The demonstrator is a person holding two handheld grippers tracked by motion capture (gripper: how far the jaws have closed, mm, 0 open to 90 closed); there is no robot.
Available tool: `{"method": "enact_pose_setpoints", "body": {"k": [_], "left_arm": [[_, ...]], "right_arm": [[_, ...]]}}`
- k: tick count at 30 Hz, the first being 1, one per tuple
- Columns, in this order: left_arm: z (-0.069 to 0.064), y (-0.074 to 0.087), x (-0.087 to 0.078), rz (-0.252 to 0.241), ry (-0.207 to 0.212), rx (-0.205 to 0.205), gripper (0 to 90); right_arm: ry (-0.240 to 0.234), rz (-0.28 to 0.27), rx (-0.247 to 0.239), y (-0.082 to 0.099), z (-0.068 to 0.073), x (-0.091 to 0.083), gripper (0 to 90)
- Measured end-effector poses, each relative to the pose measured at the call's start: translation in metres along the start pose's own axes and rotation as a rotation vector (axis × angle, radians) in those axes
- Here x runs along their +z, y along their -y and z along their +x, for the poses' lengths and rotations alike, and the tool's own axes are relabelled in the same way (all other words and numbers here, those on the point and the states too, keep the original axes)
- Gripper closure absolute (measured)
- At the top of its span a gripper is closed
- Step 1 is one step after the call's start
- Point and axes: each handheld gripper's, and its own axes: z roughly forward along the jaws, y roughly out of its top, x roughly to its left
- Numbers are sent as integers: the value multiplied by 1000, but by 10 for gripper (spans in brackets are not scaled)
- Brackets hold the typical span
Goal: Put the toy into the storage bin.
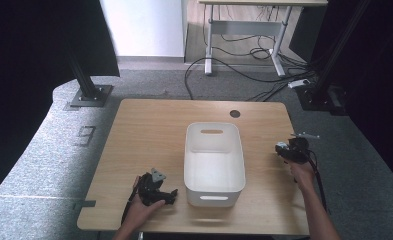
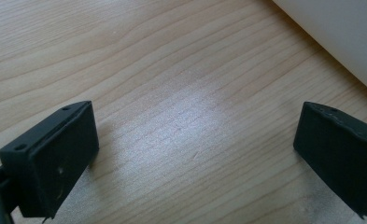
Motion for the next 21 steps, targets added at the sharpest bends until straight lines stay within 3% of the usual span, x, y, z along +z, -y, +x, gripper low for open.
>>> {"method": "enact_pose_setpoints", "body": {"k": [5,11,21], "left_arm": [[0,0,0,0,0,0,0],[0,0,0,0,0,0,0],[0,0,0,0,0,0,0]], "right_arm": [[-3,-27,-20,0,2,-21,499],[-12,-28,10,1,-3,-31,500],[-41,-50,7,6,0,-46,499]]}}
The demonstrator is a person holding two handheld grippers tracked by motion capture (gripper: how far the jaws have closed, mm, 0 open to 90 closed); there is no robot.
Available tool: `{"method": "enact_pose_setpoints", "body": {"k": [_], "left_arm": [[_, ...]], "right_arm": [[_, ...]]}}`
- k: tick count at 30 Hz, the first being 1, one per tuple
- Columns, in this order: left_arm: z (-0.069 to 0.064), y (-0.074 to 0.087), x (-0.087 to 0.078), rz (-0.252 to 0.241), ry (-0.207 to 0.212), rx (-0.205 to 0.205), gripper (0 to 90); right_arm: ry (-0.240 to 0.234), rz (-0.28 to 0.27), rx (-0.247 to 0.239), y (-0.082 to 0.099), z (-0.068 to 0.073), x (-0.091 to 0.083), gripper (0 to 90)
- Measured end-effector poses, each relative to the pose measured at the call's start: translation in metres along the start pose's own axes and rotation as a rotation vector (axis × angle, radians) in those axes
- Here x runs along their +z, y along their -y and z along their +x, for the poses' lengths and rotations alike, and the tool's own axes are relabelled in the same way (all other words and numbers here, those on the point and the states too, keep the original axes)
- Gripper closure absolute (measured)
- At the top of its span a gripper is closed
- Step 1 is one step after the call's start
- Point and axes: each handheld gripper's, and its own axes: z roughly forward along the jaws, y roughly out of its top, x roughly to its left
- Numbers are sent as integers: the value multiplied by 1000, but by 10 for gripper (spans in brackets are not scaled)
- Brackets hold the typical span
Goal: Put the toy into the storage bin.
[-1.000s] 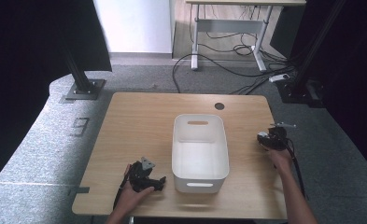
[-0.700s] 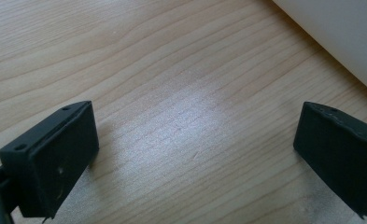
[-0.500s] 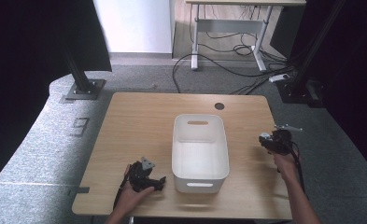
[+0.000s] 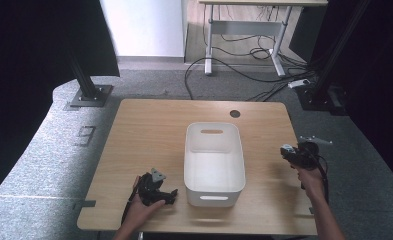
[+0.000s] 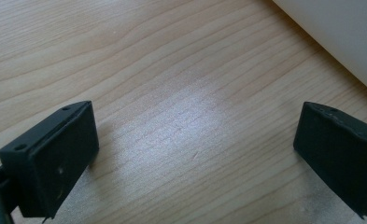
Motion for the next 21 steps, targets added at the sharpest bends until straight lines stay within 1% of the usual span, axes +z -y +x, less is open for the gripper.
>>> {"method": "enact_pose_setpoints", "body": {"k": [3,4,6,7,8,10,11,12,13,14,16,21], "left_arm": [[0,0,0,0,0,0,0],[0,0,0,0,0,0,0],[0,0,0,0,0,0,0],[0,0,0,0,0,0,0],[0,0,0,0,0,0,0],[0,0,0,0,0,0,0],[0,0,0,0,0,0,0],[0,0,0,0,0,0,0],[0,0,0,0,0,0,0],[0,0,0,0,-1,-1,0],[0,0,0,0,-1,-1,0],[0,0,0,0,-1,-1,0]], "right_arm": [[-3,-13,3,0,0,-5,499],[-6,-26,-3,-1,0,-10,499],[-7,-28,-12,-1,1,-12,499],[-11,-31,-25,-2,4,-16,499],[-11,-31,-25,-2,4,-16,499],[-17,-42,-38,-3,8,-22,499],[-17,-42,-38,-3,8,-22,499],[-25,-51,-41,-5,11,-26,499],[-25,-51,-41,-5,11,-26,499],[-30,-63,-41,-7,13,-29,499],[-37,-70,-42,-8,15,-33,499],[-40,-74,-43,-9,18,-38,499]]}}
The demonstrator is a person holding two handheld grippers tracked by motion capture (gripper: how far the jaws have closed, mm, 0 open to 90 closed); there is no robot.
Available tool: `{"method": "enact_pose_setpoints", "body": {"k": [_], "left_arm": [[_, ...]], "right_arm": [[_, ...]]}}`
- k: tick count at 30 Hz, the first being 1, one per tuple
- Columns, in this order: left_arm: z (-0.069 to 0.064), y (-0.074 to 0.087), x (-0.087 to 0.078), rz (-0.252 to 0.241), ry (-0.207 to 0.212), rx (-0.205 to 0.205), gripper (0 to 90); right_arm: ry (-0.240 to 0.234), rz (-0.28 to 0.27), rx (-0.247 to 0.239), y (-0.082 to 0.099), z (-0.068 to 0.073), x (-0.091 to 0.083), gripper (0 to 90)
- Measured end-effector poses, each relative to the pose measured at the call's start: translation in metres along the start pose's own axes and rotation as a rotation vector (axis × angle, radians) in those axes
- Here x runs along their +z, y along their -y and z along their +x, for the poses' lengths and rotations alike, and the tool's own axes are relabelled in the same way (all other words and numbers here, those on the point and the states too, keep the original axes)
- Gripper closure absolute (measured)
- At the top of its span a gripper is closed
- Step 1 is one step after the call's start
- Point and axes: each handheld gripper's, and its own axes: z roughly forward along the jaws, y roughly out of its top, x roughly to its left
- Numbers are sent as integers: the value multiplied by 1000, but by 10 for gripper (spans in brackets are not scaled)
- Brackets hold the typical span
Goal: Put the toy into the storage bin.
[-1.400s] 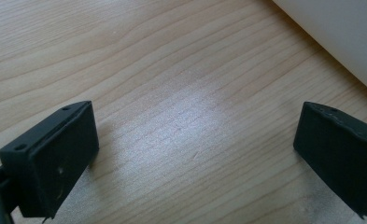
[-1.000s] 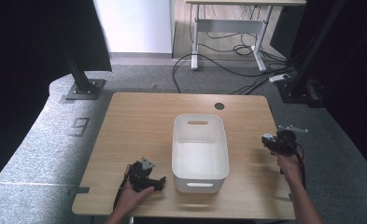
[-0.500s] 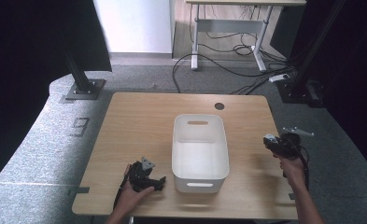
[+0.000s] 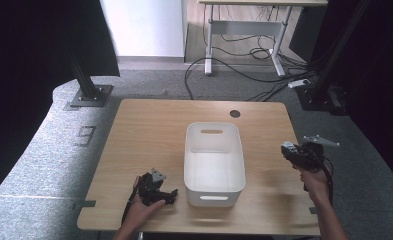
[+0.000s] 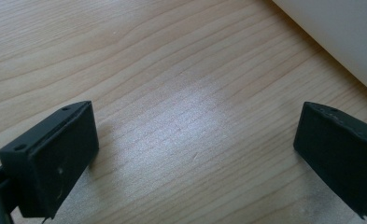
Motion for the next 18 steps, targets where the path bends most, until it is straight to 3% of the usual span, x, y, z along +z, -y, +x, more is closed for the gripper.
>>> {"method": "enact_pose_setpoints", "body": {"k": [18], "left_arm": [[0,0,0,0,-1,0,0]], "right_arm": [[-14,-33,-3,-9,9,-23,499]]}}
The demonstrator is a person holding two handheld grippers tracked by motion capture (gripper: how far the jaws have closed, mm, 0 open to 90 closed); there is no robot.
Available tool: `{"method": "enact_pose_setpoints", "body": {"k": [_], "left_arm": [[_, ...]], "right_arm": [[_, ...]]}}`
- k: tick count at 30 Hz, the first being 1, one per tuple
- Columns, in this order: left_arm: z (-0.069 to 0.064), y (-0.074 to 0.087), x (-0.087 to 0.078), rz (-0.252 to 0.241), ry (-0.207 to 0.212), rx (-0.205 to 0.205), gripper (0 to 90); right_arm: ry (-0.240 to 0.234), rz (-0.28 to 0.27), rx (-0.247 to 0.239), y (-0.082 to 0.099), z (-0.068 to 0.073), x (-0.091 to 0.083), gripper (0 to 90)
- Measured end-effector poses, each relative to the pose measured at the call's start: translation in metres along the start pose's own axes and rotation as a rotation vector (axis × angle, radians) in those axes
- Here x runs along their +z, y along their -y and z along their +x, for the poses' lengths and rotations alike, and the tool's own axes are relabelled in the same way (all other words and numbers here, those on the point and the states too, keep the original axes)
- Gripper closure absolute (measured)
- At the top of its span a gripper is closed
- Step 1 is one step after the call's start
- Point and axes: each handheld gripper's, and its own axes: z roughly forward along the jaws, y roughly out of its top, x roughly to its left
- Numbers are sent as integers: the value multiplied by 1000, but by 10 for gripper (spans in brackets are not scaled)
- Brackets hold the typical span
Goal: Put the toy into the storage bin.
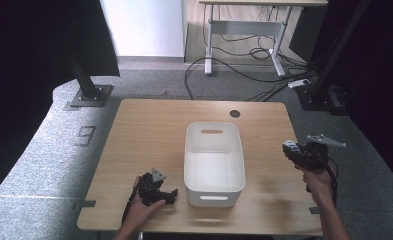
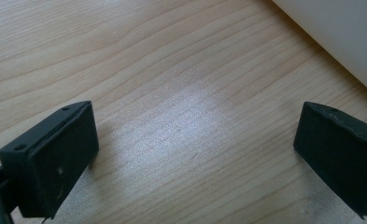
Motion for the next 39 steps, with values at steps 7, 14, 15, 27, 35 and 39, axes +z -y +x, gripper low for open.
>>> {"method": "enact_pose_setpoints", "body": {"k": [7,14,15,27,35,39], "left_arm": [[0,0,0,0,0,0,0],[0,0,0,0,0,0,0],[0,0,0,0,0,0,0],[0,0,0,1,0,0,0],[0,0,0,1,0,0,0],[0,0,0,0,-1,0,0]], "right_arm": [[-10,3,5,0,3,-2,499],[-21,-2,3,0,6,-6,499],[-21,-4,3,0,6,-7,499],[-32,-7,5,-1,8,-14,499],[-53,-14,-2,-7,20,-10,499],[-63,-17,-5,-10,26,-8,499]]}}
